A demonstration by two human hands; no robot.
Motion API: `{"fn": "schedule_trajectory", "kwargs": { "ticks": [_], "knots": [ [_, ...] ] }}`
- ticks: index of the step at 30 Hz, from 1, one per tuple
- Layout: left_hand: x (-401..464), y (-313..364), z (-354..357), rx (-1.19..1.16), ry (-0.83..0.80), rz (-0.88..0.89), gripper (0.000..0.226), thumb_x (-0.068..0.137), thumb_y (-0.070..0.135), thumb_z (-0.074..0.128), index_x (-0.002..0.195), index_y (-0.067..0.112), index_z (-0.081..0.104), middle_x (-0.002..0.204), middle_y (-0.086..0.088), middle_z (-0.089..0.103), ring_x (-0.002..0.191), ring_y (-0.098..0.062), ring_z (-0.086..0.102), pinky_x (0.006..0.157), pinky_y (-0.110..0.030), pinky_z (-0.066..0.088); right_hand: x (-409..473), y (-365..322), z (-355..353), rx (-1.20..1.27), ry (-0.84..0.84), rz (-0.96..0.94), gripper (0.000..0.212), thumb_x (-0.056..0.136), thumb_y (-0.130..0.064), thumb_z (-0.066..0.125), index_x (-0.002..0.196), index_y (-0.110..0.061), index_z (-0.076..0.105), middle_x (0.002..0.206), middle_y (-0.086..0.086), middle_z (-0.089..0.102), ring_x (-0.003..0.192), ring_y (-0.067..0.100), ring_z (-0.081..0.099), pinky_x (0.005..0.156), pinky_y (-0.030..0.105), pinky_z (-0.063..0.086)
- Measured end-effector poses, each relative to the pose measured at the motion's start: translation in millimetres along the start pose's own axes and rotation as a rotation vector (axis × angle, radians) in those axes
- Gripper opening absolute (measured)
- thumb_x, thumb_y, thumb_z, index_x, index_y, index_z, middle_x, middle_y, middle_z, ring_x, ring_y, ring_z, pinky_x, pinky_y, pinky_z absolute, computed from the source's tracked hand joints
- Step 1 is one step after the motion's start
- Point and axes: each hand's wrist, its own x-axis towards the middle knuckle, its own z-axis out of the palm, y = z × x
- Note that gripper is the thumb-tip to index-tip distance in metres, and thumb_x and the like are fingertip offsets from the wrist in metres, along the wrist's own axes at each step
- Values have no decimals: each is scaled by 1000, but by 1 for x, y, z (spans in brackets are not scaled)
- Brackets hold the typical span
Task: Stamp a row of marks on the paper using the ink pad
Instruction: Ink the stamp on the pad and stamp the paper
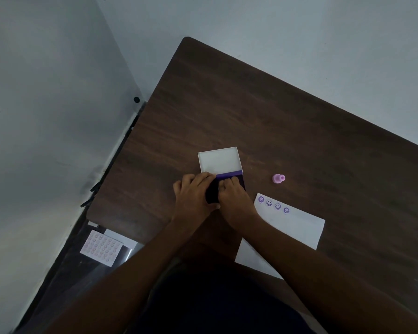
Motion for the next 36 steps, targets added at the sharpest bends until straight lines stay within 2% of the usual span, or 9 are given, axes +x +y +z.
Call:
{"fn": "schedule_trajectory", "kwargs": {
  "ticks": [5,15,20,23,25,27,29,33,36],
  "knots": [
    [1,1,3,-13,8,-11,79,60,50,80,129,28,51,133,5,55,114,-21,46,92,-39,34,1,2,7,81,-43,32,54,93,-22,54,140,-6,34,147,15,37,135,29,32,115,36,23],
    [2,2,2,-6,-17,-25,76,59,49,80,127,30,52,130,8,56,113,-19,44,88,-37,32,-1,1,6,113,-10,45,52,92,-19,56,138,-5,37,145,15,39,133,29,34,113,37,26],
    [1,4,-6,46,-17,7,75,56,53,78,124,32,54,129,11,57,116,-14,35,87,-36,29,0,0,-5,179,-44,147,49,88,-16,60,133,-6,43,141,15,43,131,31,38,111,39,31],
    [-2,9,-13,73,-31,3,85,55,56,78,131,32,50,136,10,52,122,-15,33,90,-41,31,-15,8,-16,479,258,174,21,88,-9,55,107,-4,62,111,14,62,107,29,57,92,30,41],
    [-4,16,-23,-32,-35,-36,90,58,56,78,137,33,43,142,10,46,125,-17,38,95,-41,33,-38,14,-29,908,388,311,15,91,-15,57,99,-10,68,95,6,68,88,18,62,77,23,47],
    [-6,27,-39,-333,-45,-70,84,62,48,81,136,36,45,134,10,52,115,-7,47,95,-30,39,-62,20,-44,1488,267,393,18,94,-15,52,101,-11,68,88,7,65,77,16,58,68,25,48],
    [-11,44,-62,-541,-48,-25,72,66,40,82,131,36,50,115,14,60,96,2,54,85,-17,49,-85,25,-56,1913,153,315,23,96,-12,48,107,-4,67,88,11,62,76,18,53,70,30,45],
    [-27,84,-101,-709,16,112,56,62,40,79,115,41,58,101,27,63,95,1,58,78,-8,48,-113,24,-70,2381,111,127,27,95,-12,44,108,1,64,83,12,55,73,19,48,67,29,45],
    [-36,112,-118,-743,49,204,56,63,35,81,116,32,62,105,18,63,99,-4,59,80,-5,44,-122,22,-74,2573,67,12,31,93,-11,46,118,3,59,88,13,55,75,18,49,65,25,50]
  ]
}}
